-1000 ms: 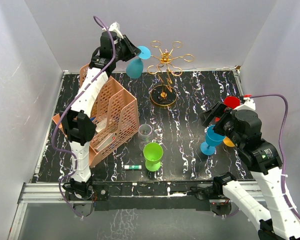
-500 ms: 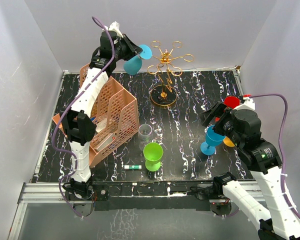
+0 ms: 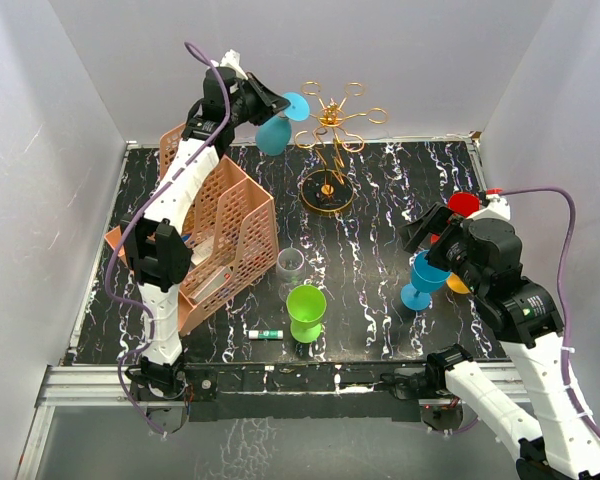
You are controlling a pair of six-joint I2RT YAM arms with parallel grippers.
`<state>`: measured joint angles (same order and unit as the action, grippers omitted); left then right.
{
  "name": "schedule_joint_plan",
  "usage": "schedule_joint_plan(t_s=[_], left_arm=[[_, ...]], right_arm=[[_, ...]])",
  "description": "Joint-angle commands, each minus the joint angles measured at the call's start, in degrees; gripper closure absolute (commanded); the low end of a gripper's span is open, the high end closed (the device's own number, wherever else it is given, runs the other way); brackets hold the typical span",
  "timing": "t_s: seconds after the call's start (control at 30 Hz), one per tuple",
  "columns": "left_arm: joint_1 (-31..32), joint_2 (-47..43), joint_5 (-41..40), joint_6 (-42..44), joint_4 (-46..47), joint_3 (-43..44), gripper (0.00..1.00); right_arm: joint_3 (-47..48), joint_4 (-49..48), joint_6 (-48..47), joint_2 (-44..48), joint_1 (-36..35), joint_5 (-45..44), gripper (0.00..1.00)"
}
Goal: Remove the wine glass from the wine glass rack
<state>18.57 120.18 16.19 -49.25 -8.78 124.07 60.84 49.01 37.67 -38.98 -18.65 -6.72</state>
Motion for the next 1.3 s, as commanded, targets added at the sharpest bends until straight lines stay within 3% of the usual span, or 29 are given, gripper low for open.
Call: schedule_joint_plan(t_s=[0.0,0.93,1.27], left_arm=[[0.58,-5.31,1.49,-1.33,2.71,-0.81,1.00],[2.35,0.20,2.72,-5.02,5.11,4.73,1.00],[2.15,-2.11,-2.25,-0.94,1.27,4.31,1.00]], right_arm=[[0.33,-2.75,0.30,0.75,-0.17,-1.41,0.02],[-0.28,-2.61,0.72,0.75,-0.19,-1.85,0.02],[-0.05,-2.54,0.59,0.57,-0.21,-1.71,0.02]])
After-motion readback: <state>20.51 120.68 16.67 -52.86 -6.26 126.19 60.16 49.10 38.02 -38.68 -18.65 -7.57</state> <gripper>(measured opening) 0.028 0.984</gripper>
